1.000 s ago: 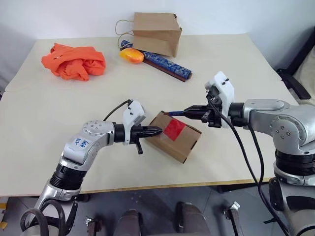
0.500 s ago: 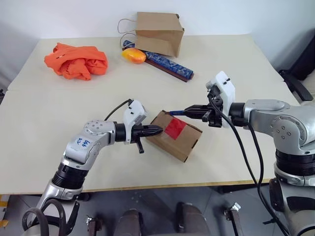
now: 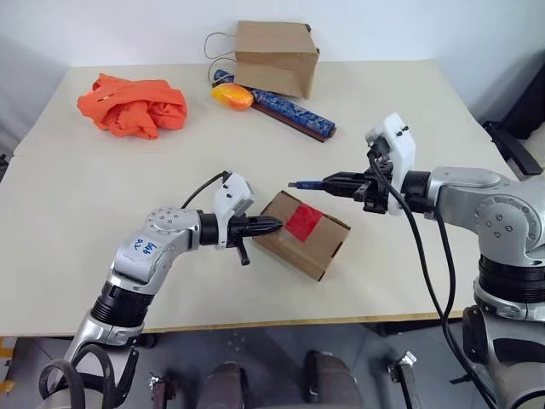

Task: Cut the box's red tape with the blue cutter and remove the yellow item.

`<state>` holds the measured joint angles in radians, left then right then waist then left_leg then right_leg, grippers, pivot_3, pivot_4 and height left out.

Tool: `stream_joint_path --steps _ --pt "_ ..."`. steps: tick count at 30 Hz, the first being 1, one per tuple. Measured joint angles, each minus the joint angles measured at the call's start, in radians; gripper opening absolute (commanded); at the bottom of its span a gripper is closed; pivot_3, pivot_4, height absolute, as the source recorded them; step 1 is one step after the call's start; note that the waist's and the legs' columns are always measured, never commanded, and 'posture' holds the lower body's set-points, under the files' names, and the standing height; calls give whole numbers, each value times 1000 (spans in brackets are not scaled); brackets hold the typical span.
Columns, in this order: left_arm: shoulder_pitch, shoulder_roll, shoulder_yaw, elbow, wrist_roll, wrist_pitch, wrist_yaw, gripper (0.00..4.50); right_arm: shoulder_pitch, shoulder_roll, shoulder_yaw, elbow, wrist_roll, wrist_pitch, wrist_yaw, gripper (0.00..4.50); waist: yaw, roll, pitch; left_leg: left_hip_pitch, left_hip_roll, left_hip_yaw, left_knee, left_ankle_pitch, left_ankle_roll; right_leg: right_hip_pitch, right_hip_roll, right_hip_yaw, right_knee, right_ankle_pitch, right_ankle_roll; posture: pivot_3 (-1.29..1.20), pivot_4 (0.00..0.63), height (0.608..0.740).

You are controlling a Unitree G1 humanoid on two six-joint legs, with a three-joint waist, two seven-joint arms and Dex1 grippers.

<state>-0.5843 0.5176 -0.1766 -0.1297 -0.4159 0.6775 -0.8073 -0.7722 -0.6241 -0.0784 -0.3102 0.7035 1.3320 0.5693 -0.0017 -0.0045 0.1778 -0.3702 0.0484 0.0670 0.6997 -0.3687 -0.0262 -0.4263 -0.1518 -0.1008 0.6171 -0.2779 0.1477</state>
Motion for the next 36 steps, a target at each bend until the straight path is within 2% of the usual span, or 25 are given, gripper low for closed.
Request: stream_joint_path --steps 14,21,36 --pt "-1 -6 0 9 13 -11 -4 0 26 -44 26 -2 -1 -14 16 142 0 0 0 0 0 0 0 0 0 0 0 0 0 0 0 0 150 740" --pt "-3 -16 0 12 21 -13 -3 0 -31 -39 -8 -1 14 -12 6 142 1 0 0 0 0 0 0 0 0 0 0 0 0 0 0 0 150 740" --pt "-7 -33 -1 23 40 -26 -4 0 48 -67 19 -24 21 -6 14 142 2 0 0 0 0 0 0 0 0 0 0 0 0 0 0 0 150 740"
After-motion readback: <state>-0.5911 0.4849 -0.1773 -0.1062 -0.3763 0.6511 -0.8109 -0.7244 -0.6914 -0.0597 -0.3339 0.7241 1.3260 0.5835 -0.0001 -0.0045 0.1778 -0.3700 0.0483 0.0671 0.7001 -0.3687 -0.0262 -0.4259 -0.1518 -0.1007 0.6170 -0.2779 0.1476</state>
